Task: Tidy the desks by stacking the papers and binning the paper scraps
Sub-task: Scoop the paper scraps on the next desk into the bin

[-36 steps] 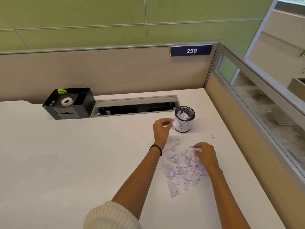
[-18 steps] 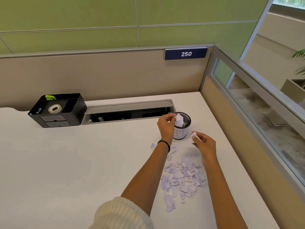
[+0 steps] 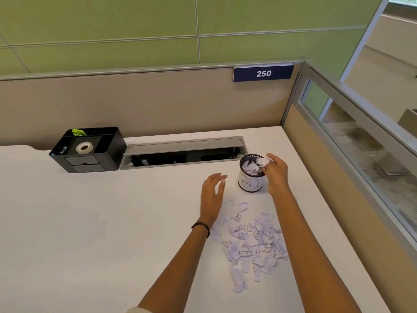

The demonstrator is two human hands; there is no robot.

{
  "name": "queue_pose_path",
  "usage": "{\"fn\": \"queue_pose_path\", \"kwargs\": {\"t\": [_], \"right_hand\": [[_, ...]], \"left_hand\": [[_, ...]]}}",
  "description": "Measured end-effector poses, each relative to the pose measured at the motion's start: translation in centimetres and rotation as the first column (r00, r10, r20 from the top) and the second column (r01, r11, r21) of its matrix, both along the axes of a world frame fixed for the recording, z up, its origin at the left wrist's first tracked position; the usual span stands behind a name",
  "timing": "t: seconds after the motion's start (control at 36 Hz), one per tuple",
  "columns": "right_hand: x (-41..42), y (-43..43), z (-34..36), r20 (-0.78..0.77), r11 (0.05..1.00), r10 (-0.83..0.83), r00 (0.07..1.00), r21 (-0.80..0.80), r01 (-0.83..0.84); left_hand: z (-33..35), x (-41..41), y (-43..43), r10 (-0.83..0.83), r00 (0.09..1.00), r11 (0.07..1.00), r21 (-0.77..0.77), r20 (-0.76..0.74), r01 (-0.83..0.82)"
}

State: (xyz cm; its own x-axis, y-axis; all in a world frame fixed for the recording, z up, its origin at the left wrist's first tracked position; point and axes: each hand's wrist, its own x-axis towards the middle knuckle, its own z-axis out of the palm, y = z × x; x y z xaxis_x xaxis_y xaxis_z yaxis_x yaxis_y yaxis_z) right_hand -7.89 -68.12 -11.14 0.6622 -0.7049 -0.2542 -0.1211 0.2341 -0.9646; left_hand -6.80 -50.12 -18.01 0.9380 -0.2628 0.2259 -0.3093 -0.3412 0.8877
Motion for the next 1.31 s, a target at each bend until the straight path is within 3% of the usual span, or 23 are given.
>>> {"fn": "queue_pose_path", "kwargs": {"t": [0.19,0.31,0.5,0.64,0.78,0.92,1.11,1.31], "right_hand": [[-0.4,0.4,-0.2,-0.015,0.987,0.014,1.0,-0.161,-0.016],[-1.9,1.4,-0.1,0.081,0.969,-0.041,0.996,-0.24,0.06],[-6.3,3.3,-2.2,0.142,0.858,-0.117,0.983,-0.484,0.172],[-8.8,3.8,-5.1,0.009,0.84,-0.01,1.0,-0.542,0.013],[-10.5,3.7,-7.6,-0.26,0.718,0.192,0.947,-0.62,-0.315],[-12.3,4.2,-9.3,-0.442,0.588,0.244,0.864,-0.641,-0.494],[-14.0,6.1,-9.4,-0.545,0.44,0.275,0.792,-0.661,-0.607],[-14.8,5.9,-8.6,-0.581,0.409,0.215,0.785,-0.677,-0.612]], "left_hand": [[-5.1,-2.7,7.9,0.018,0.999,0.988,0.155,-0.04,-0.011],[-5.7,-4.3,9.8,-0.041,0.999,0.966,0.256,0.008,0.038],[-5.1,-6.3,10.6,-0.084,0.995,0.897,0.438,0.057,0.051],[-4.9,-7.5,10.6,-0.09,0.995,0.858,0.51,0.044,0.055],[-4.9,-7.9,10.9,-0.103,0.993,0.849,0.525,0.052,0.06],[-4.6,-8.5,10.7,-0.106,0.993,0.842,0.536,0.046,0.065],[-4.7,-9.1,11.0,-0.1,0.995,0.838,0.541,0.029,0.069],[-4.6,-10.2,11.4,-0.089,0.996,0.844,0.533,0.029,0.06]]}}
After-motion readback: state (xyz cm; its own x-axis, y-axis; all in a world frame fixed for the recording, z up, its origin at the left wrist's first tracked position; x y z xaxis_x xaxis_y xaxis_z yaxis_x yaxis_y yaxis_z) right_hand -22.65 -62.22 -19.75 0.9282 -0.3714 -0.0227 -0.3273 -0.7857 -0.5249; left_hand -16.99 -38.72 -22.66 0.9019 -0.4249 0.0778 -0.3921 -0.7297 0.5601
